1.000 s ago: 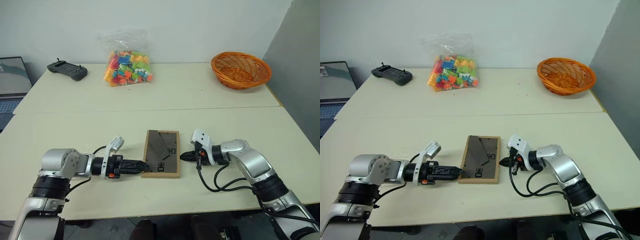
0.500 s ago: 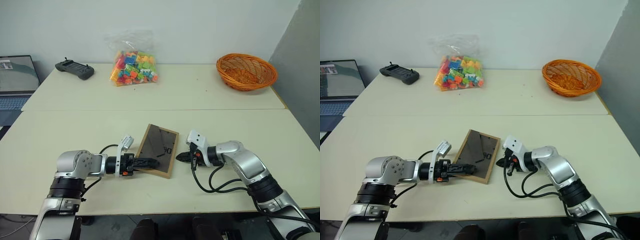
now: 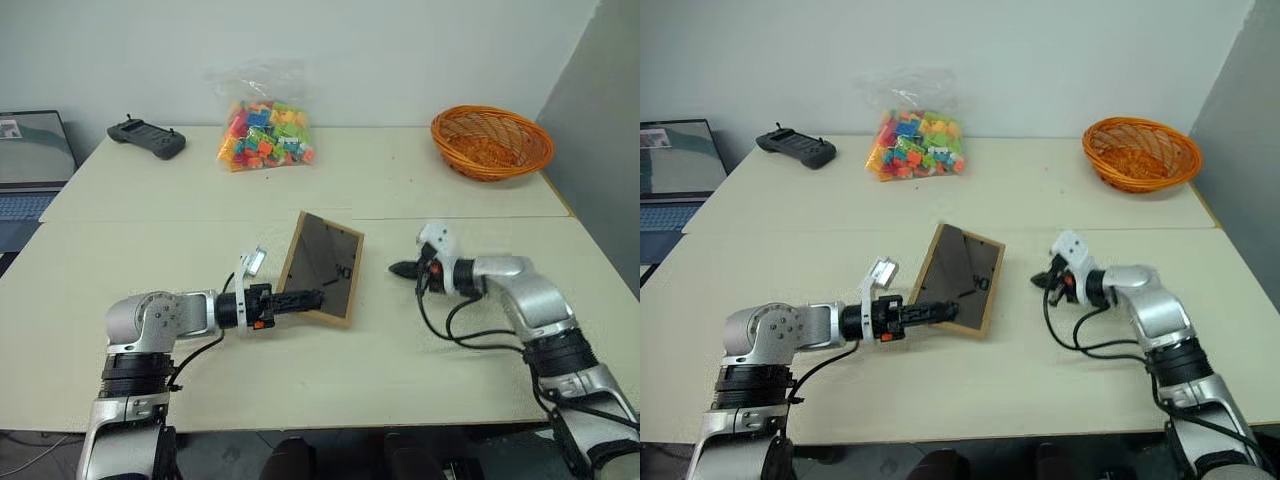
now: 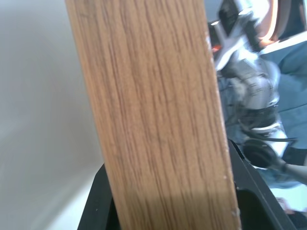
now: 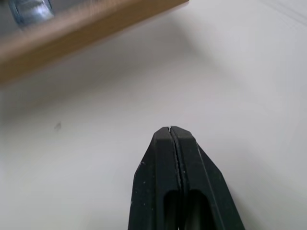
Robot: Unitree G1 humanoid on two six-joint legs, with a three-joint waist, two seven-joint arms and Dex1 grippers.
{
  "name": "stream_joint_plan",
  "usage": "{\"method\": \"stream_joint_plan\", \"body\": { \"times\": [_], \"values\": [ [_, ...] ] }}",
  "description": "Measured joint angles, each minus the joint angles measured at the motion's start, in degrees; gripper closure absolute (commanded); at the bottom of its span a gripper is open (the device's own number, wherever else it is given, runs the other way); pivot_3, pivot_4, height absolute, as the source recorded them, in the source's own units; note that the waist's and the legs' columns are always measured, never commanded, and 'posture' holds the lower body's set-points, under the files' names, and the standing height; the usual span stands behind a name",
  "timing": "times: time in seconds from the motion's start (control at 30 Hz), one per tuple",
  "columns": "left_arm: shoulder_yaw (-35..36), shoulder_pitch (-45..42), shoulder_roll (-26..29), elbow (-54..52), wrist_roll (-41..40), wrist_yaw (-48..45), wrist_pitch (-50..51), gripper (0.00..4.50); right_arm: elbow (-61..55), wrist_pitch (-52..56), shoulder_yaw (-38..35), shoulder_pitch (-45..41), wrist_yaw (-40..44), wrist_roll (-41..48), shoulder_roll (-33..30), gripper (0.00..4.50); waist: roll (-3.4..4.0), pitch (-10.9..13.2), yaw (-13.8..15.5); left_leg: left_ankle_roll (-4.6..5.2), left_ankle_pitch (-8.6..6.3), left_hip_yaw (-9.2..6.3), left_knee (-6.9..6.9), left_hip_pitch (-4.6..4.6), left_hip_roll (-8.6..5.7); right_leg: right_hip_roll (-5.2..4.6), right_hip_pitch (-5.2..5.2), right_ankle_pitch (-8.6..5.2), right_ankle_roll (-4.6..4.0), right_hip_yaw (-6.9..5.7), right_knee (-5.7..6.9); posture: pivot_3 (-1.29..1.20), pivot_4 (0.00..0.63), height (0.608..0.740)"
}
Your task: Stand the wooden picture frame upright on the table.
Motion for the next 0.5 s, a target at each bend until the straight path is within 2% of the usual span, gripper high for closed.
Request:
{"method": "stream_joint_plan", "body": {
  "times": [0.1,0.2,0.33,0.37,0.5],
  "values": [
    [1.31,-1.15,-2.14,-1.56,-0.16,2.58,-3.19,3.15,-1.87,9.27,-5.39,-6.08,1.19,8.39,0.73,3.28,0.0,0.0,-0.5,0.01,-0.01,0.0,-0.02,0.0,0.02,0.03,-0.06,0.0,-0.01,0.04,0.01,0.0,0.15,0.74],
    [2.32,-2.38,-4.75,-2.56,-0.51,4.88,-5.61,3.15,-2.31,13.58,-8.14,-12.92,1.1,12.63,1.39,2.56,0.0,0.0,-0.48,0.04,-0.02,-0.02,-0.03,-0.01,0.03,0.03,-0.06,0.0,-0.01,0.0,0.0,0.0,0.15,0.74],
    [2.71,-2.97,-6.37,-3.53,-0.58,6.74,-7.95,3.15,0.43,14.49,-7.93,-15.94,0.05,13.08,4.3,1.81,-0.01,-0.01,-0.43,0.06,-0.04,0.03,-0.03,-0.02,0.02,0.02,-0.05,0.01,-0.01,0.03,-0.01,0.0,0.15,0.74],
    [2.91,-3.2,-6.97,-3.6,-0.71,7.75,-8.34,3.15,2.7,13.96,-6.66,-16.42,-0.21,12.68,5.49,1.49,-0.01,-0.01,-0.43,0.07,-0.04,0.04,-0.03,-0.05,0.02,0.01,-0.07,0.01,-0.01,0.03,-0.01,0.0,0.15,0.74],
    [2.99,-3.48,-7.23,-4.06,-1.4,8.87,-8.34,3.15,5.45,11.5,-3.73,-16.62,0.25,11.15,6.77,0.78,0.0,0.0,-0.45,0.03,-0.02,0.06,-0.02,-0.13,0.02,0.01,-0.15,0.01,-0.01,0.03,-0.01,0.0,0.15,0.74]
  ]
}}
